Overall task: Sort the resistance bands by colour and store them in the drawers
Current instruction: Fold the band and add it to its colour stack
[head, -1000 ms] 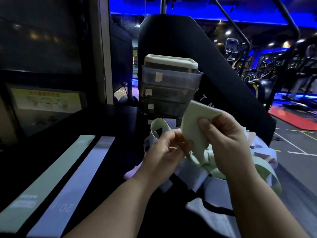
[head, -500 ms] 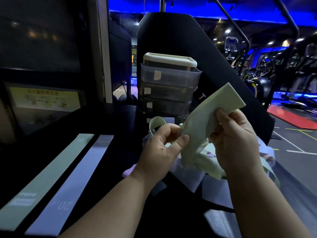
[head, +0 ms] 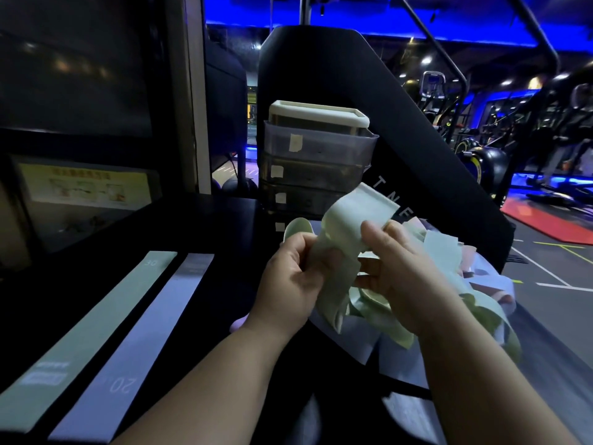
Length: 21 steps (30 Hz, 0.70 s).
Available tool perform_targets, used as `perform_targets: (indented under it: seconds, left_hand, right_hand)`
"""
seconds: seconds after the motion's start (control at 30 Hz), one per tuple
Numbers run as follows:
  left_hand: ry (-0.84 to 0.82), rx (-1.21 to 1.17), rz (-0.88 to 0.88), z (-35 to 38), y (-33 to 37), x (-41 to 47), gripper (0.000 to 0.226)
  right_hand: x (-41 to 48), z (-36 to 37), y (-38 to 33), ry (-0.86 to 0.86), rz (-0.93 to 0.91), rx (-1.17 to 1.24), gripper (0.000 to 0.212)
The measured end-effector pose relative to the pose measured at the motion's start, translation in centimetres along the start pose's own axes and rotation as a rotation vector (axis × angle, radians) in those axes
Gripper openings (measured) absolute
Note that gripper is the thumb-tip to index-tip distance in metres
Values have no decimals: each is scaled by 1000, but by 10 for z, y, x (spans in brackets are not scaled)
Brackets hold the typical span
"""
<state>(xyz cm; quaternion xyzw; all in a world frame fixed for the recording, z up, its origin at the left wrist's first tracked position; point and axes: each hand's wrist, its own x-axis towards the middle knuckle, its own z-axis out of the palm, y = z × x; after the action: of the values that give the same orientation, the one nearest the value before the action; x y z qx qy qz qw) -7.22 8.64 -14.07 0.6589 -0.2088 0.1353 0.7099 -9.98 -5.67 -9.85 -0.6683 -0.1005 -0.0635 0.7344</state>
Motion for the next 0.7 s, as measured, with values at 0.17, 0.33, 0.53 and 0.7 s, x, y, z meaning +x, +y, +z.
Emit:
perform_targets:
  seconds: [0.17,0.33,0.53,0.7]
  left_hand:
    - [-13,29,-27,0,-2,-1,22]
    - [-120,1,-19,3,1,-5,11]
    - [-202,31,-75,6,3,-7,33]
    - [-278,114,-47,4,5,-8,33]
  right_hand:
    - [1,-1,3,70,-61,2,40]
    - [4,-3,5,137,-96,60,26]
    - [4,-9,-3,194,-169,284,19]
    - [7,-19,-7,252,-184,444,22]
